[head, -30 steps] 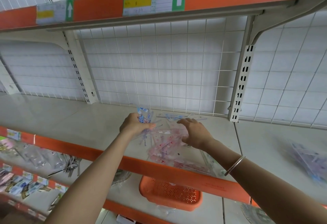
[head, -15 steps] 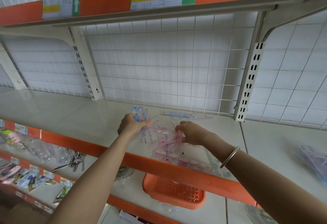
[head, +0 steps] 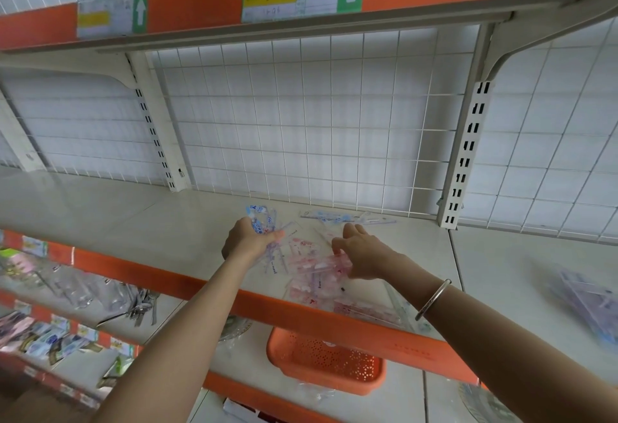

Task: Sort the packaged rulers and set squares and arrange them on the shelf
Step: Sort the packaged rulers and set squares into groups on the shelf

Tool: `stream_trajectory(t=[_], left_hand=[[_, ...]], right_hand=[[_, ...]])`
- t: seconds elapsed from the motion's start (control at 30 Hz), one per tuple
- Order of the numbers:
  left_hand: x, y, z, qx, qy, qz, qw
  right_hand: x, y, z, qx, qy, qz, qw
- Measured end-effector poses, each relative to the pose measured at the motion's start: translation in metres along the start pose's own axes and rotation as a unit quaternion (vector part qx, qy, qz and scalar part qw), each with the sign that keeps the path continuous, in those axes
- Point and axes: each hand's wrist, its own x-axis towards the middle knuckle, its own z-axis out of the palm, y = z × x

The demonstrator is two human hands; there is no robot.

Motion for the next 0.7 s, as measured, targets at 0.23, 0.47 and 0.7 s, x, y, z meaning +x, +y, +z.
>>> stream_trajectory(t=[0.23, 0.47, 0.7], left_hand=[[0.002, -0.002, 0.007, -0.010, -0.010, 0.007, 1.000], [-0.004, 0.004, 0.013, -0.016, -0.027, 0.016, 0.999], [-0.007, 0.013, 0.020, -0.058, -0.045, 0.029, 0.997]], right_hand=[[-0.009, 0.008, -0.004, 0.031, 0.013, -0.020, 0.999], [-0.015, 0.011, -0.004, -0.013, -0.031, 0.015, 0.999], [-0.025, 0.022, -0.002, 0.051, -0.033, 0.064, 0.996]])
